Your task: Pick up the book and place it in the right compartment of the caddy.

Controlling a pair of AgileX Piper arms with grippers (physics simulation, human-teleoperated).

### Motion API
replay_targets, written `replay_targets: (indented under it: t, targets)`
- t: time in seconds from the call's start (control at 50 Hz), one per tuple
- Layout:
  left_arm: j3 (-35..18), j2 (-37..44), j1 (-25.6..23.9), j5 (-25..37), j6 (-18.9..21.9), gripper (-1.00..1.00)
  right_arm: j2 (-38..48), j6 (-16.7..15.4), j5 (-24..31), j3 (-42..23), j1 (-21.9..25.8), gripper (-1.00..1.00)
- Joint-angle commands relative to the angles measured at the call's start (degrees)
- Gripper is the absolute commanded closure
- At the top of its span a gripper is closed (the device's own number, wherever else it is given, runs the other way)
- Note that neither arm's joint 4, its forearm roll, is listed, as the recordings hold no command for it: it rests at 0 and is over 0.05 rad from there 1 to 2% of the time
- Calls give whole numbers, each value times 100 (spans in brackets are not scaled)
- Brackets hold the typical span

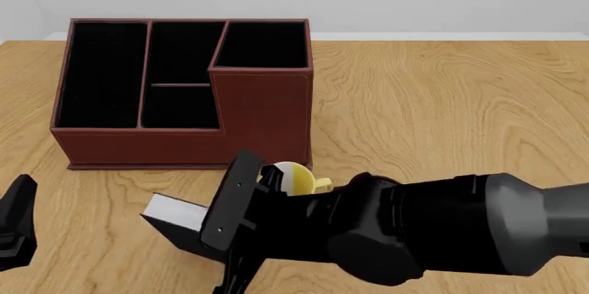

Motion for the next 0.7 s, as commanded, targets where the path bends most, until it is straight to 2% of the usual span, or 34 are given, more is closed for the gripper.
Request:
replay_targets:
  t: [0.02, 0.32, 0.34, 0.4, 0.7]
  targets:
    - [0, 0, -76, -2, 3, -100, -530, 22, 286, 36, -21, 100]
    - [0, 0, -190, -25, -45, -100, -1231, 194, 774, 154, 0, 100]
    - [0, 0, -195, -24, -47, -100, -1285, 287, 834, 126, 18, 100]
    - [0, 0, -209, -33, -51, -100, -1415, 233, 956, 94, -14, 100]
    - [-1, -1, -334, -98, -64, -100, -2442, 361, 2329, -732, -53, 100]
